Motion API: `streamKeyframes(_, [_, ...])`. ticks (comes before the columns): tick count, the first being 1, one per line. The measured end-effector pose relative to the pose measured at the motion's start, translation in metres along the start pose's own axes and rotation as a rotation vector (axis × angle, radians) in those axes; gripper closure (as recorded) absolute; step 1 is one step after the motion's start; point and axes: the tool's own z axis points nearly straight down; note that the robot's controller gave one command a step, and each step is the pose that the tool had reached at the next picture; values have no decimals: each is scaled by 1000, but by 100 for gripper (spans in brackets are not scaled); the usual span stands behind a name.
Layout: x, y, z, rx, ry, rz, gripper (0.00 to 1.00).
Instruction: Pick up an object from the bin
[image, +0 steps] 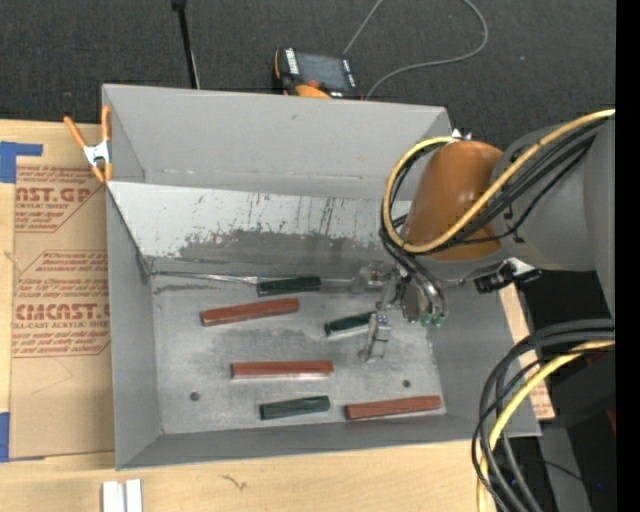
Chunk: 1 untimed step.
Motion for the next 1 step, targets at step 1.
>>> streamKeyframes(1, [-20, -16, 46, 2, -3, -79, 0])
